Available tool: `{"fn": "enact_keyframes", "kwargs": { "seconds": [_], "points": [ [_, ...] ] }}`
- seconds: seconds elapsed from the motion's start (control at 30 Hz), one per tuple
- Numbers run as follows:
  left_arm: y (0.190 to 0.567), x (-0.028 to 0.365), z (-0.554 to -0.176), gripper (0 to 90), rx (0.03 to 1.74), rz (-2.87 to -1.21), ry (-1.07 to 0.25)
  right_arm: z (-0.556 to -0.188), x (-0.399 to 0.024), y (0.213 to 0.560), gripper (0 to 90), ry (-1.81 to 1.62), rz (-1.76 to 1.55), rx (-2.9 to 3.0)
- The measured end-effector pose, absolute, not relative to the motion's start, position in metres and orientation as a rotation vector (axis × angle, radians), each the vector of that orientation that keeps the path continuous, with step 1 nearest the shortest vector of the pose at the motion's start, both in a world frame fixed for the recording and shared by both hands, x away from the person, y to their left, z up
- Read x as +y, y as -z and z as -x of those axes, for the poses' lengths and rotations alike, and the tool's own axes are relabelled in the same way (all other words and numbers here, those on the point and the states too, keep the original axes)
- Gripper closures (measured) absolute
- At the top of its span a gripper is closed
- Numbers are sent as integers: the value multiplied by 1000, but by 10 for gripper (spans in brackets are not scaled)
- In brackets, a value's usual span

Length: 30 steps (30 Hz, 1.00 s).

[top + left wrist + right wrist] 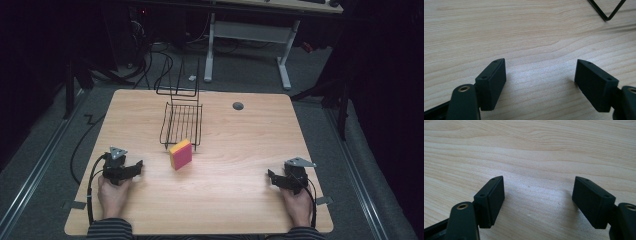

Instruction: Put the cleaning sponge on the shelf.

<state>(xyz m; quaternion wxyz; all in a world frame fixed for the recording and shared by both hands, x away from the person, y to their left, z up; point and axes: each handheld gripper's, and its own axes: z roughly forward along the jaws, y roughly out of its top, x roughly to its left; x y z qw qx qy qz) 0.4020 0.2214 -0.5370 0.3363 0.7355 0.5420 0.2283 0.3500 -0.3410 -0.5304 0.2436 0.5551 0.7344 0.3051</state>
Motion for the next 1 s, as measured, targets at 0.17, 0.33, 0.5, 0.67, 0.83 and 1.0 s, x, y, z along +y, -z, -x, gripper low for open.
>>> {"fn": "enact_keyframes", "kwargs": {
  "seconds": [0.17,0.33,0.5,0.67,0.83,1.0],
  "points": [
    [537,222,-402,257,1412,-1915,-593,-350,-341,530,263,-834,-1517,2006],
    [537,222,-402,258,1409,-1916,-592,-350,-341,530,263,-834,-1518,2006],
    [537,223,-402,269,1404,-1911,-578,-350,-341,530,263,-833,-1518,2005],
    [537,221,-402,254,1395,-1930,-592,-350,-341,530,263,-833,-1518,2005],
    [537,219,-402,239,1383,-1951,-596,-350,-341,530,263,-833,-1521,2005],
    [537,219,-402,226,1386,-1948,-593,-350,-341,530,263,-833,-1522,2004]
  ]
}}
